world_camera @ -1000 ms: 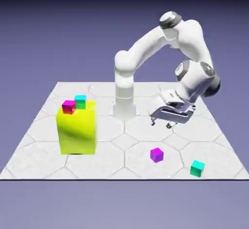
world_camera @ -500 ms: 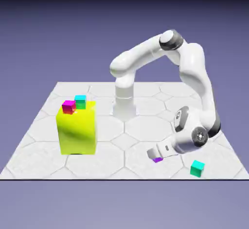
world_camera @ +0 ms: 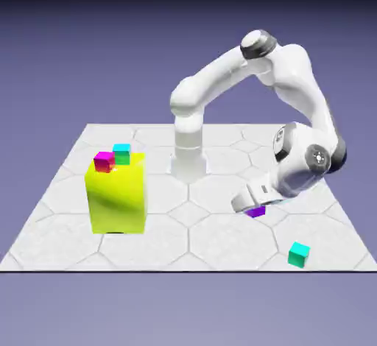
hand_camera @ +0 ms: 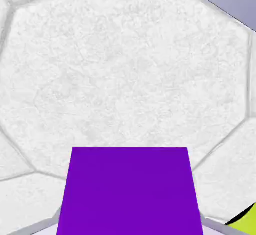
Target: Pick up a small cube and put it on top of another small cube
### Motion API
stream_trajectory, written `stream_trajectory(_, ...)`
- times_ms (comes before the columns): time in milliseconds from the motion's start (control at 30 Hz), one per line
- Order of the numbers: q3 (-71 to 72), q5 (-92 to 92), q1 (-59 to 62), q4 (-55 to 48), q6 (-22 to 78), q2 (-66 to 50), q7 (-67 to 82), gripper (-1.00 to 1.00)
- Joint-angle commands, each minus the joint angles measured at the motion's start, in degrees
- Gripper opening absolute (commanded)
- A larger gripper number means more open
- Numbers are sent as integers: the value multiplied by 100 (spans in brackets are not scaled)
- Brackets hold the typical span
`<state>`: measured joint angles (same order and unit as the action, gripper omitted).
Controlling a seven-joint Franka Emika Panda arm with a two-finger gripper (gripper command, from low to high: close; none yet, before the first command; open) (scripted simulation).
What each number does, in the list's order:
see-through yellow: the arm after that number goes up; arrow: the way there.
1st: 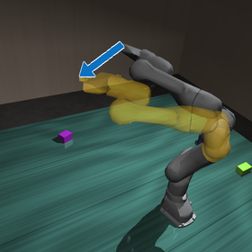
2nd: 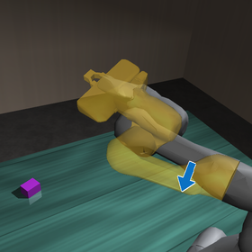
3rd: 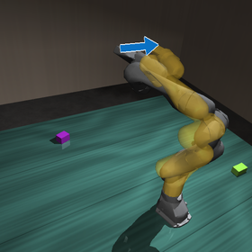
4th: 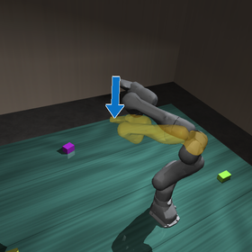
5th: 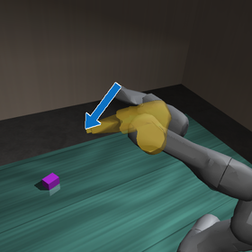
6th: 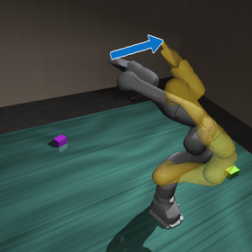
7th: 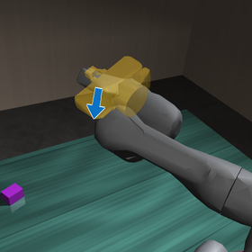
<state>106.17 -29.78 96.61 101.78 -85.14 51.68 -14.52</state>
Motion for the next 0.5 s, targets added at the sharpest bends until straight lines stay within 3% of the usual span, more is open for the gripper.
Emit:
stream_trajectory(0, -208, 34, -153, 11, 15, -79, -12, -100)
stream_trajectory(467, -3115, 374, -2290, 163, 266, -1183, -188, -100)
